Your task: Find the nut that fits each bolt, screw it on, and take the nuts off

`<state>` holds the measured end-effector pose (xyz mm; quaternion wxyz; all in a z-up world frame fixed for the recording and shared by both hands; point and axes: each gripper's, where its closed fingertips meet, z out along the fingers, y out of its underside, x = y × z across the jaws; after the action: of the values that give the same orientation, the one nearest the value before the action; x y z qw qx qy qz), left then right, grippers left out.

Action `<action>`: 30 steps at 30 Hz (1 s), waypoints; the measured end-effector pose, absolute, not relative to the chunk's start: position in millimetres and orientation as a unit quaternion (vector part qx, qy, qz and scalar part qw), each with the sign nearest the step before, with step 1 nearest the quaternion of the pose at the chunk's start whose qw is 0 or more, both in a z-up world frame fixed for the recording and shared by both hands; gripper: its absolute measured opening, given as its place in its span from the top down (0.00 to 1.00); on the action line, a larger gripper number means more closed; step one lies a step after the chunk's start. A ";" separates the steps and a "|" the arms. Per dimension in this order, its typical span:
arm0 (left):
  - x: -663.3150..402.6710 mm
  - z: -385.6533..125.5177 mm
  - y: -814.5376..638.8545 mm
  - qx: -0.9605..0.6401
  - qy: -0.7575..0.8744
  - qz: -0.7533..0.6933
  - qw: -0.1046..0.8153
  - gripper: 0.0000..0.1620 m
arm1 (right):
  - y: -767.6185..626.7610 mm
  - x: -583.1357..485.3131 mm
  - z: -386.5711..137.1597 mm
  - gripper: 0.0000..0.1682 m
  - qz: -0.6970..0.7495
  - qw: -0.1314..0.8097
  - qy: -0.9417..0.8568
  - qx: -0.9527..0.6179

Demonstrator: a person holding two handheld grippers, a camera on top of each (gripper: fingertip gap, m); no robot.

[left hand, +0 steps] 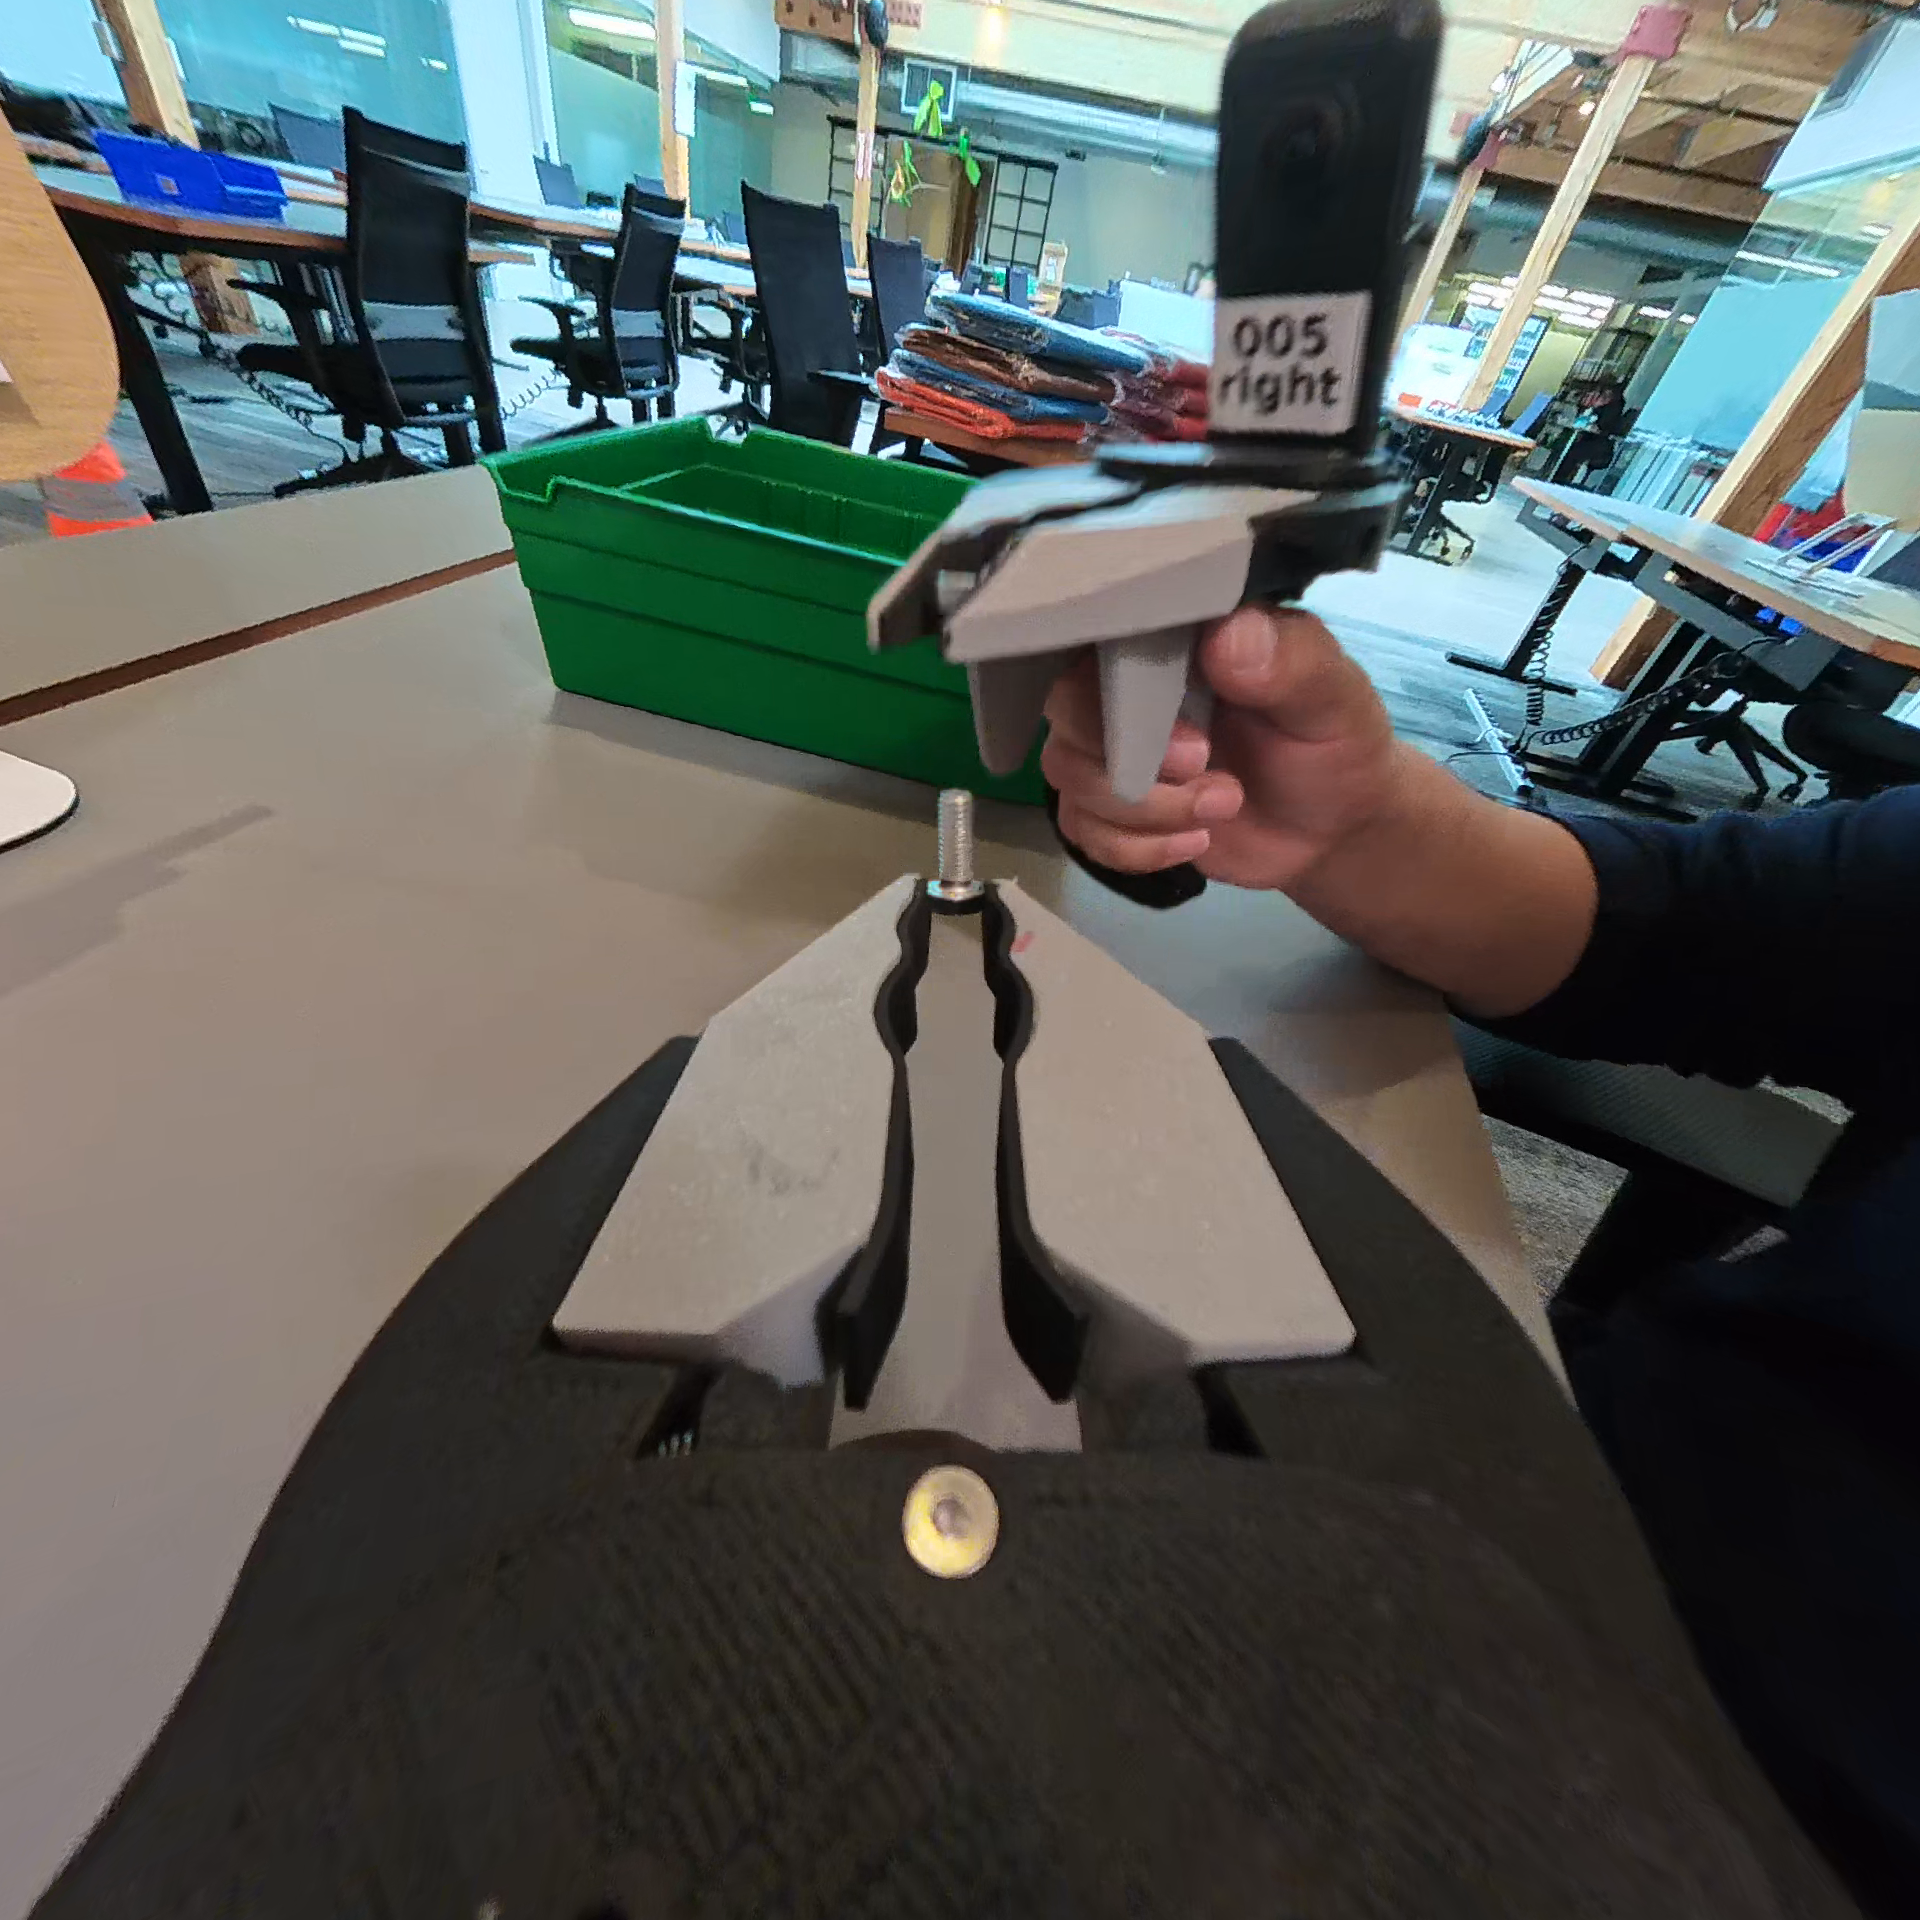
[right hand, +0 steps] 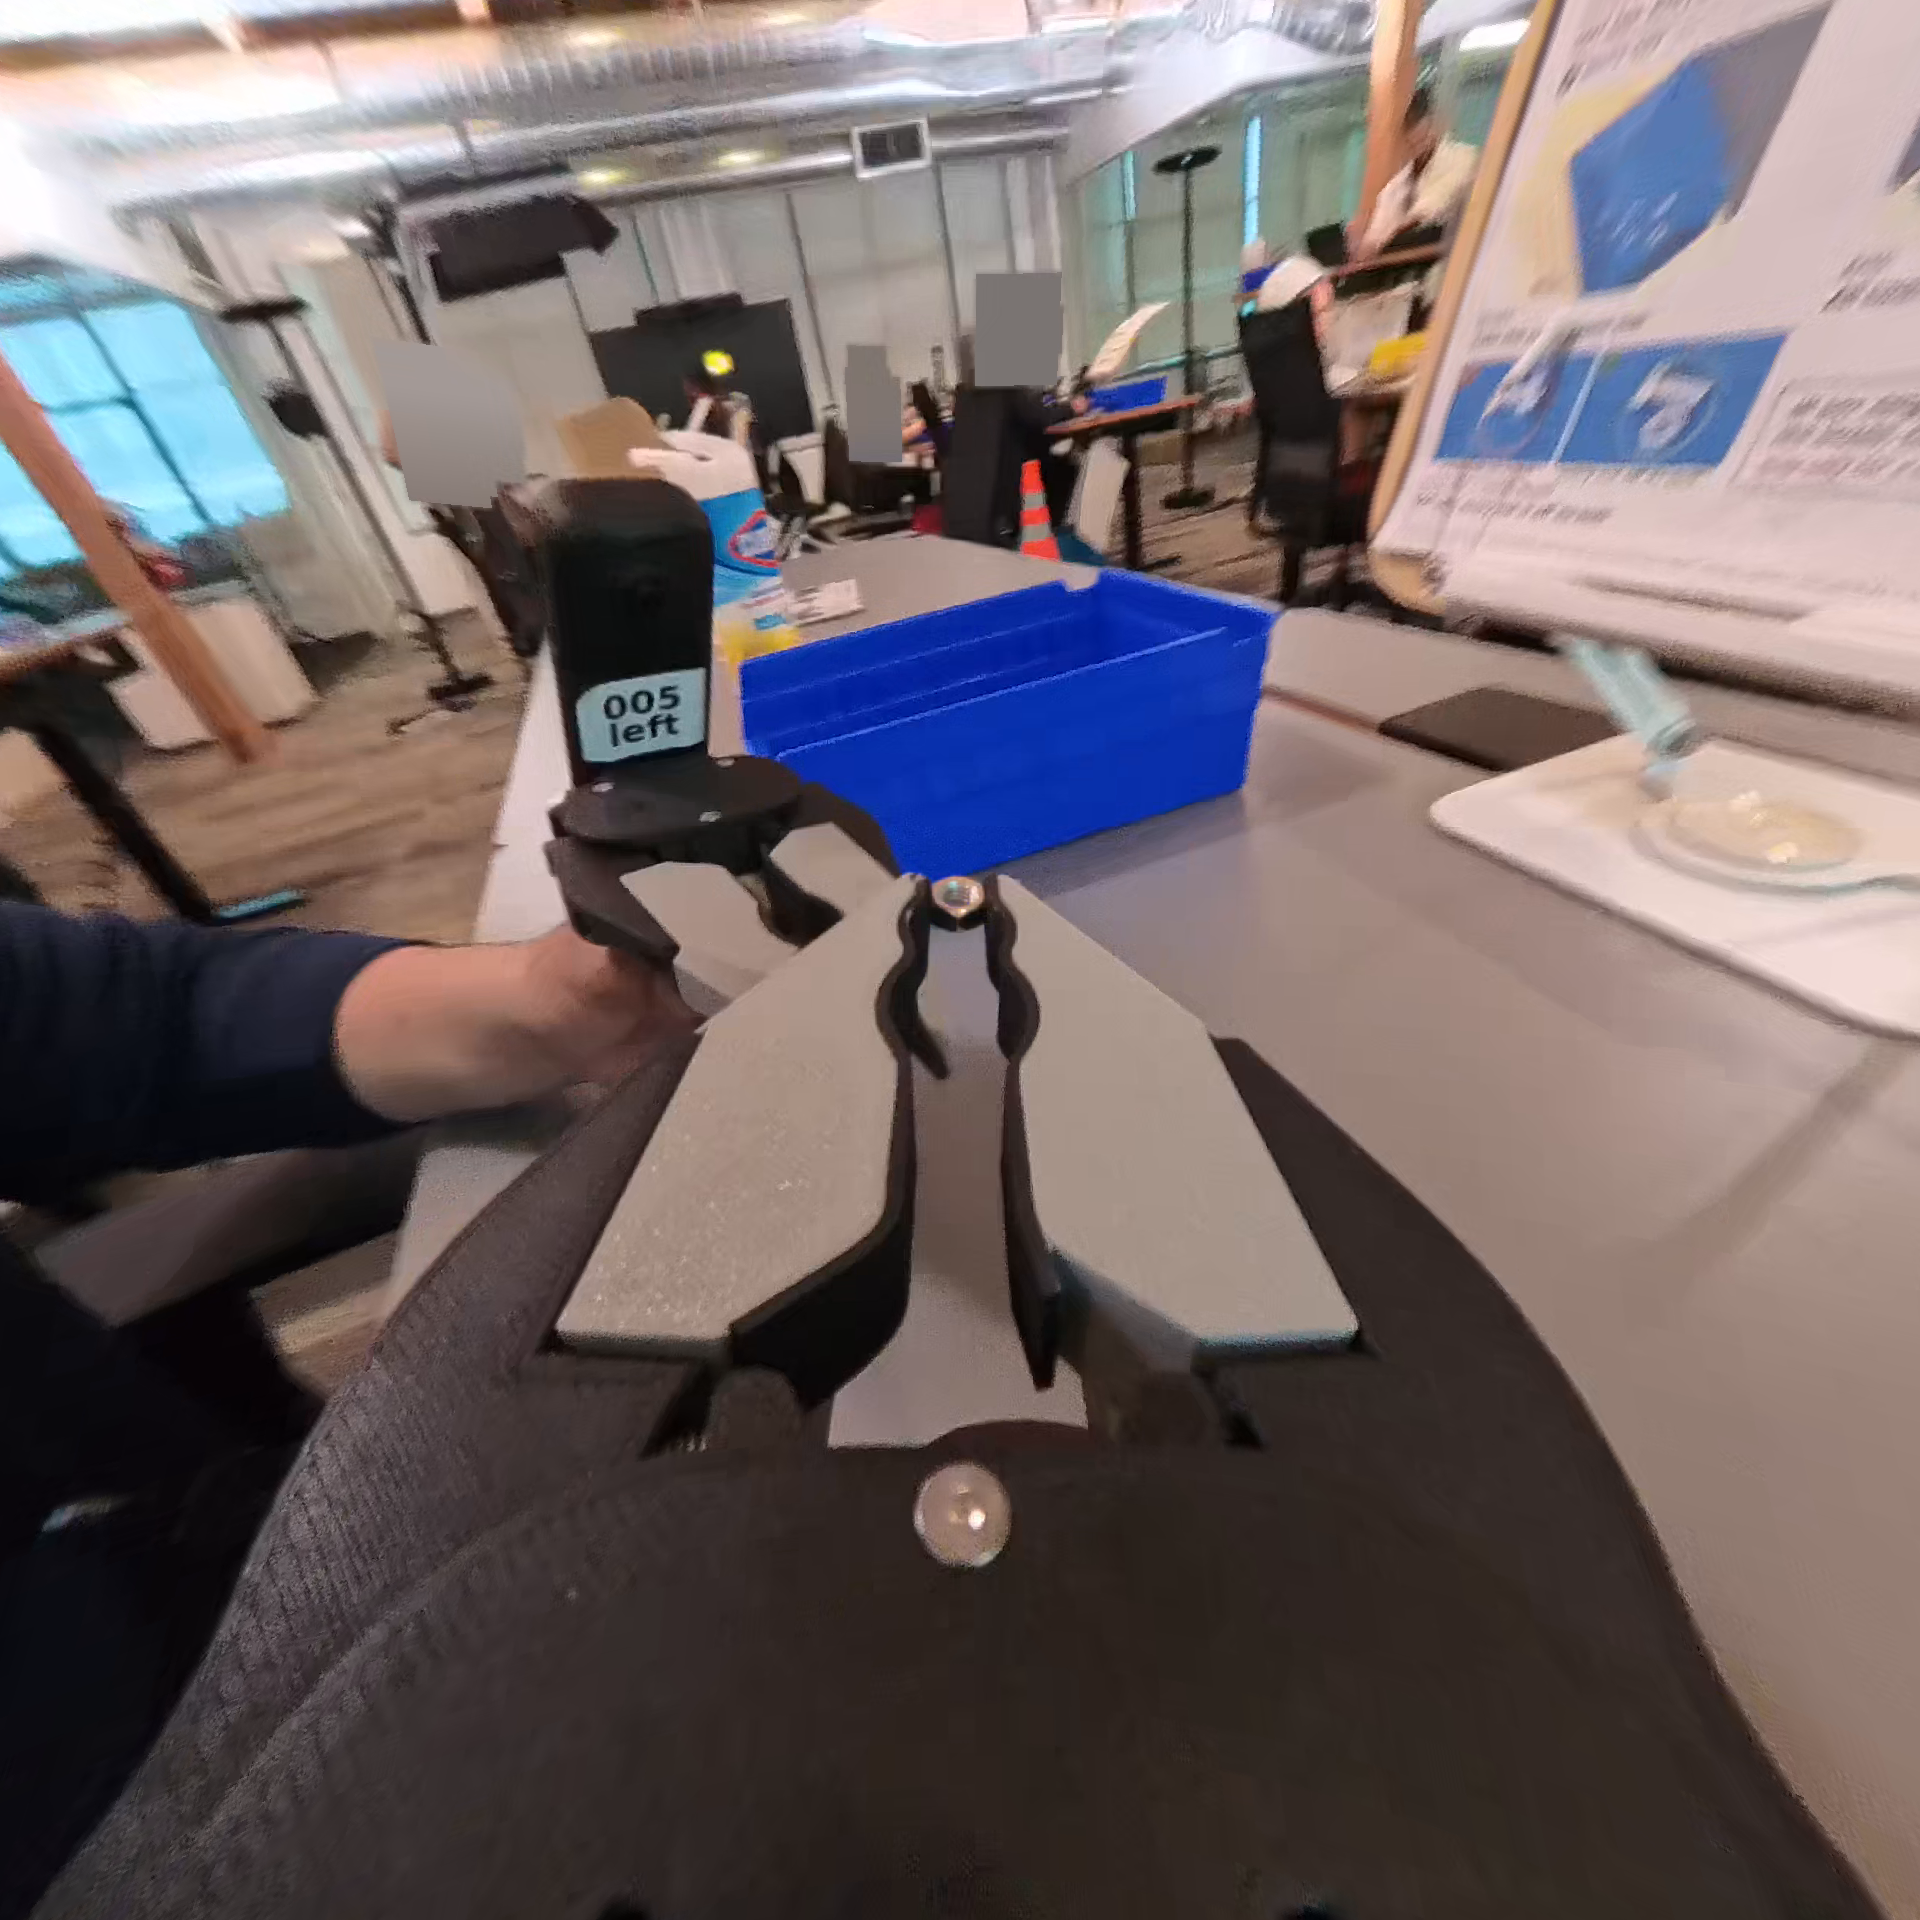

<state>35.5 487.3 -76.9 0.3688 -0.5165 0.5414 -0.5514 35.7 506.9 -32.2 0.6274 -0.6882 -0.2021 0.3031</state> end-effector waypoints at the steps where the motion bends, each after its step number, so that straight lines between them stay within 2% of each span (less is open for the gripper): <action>1: 36.0 -79.3 487.5 -0.521 0.541 -0.551 0.363 0.95 | 505.4 43.7 -21.8 0.96 0.273 0.654 -0.202 -0.676; 5: 36.4 -81.5 485.4 -0.524 0.539 -0.560 0.349 0.95 | 479.8 126.5 45.3 0.96 0.146 0.767 -0.117 -0.614; 7: 36.6 -80.5 482.4 -0.520 0.542 -0.561 0.349 0.96 | 473.7 186.7 46.0 0.96 0.071 0.751 -0.063 -0.653; 10: 36.5 -79.0 475.7 -0.512 0.552 -0.560 0.347 0.95 | 472.3 280.4 -15.1 0.96 -0.027 0.615 0.006 -0.788; 13: 37.1 -79.9 469.6 -0.506 0.562 -0.558 0.341 0.95 | 466.9 338.6 -85.6 0.95 -0.039 0.468 0.055 -0.881; 17: 38.2 -84.2 469.2 -0.506 0.571 -0.546 0.345 0.96 | 494.3 369.4 -107.4 0.95 -0.045 0.461 0.080 -0.883; 18: 38.3 -85.2 470.4 -0.508 0.572 -0.543 0.346 0.95 | 501.3 372.5 -105.8 0.86 -0.041 0.470 0.089 -0.877; 19: 38.3 -86.2 472.1 -0.510 0.571 -0.540 0.348 0.95 | 504.6 373.4 -102.0 0.82 -0.040 0.478 0.094 -0.873; 24: 36.2 -82.9 477.6 -0.513 0.565 -0.542 0.353 0.95 | 497.2 345.4 -59.0 0.84 -0.057 0.531 0.066 -0.843; 30: 37.0 -83.7 472.3 -0.507 0.575 -0.536 0.354 0.95 | 473.7 159.8 -17.9 0.88 0.138 0.575 -0.116 -0.798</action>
<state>37.0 472.3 -83.7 0.3537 -0.5067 0.5754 -0.5358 159.8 473.7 -17.9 0.5749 -0.7980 -0.1162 0.1382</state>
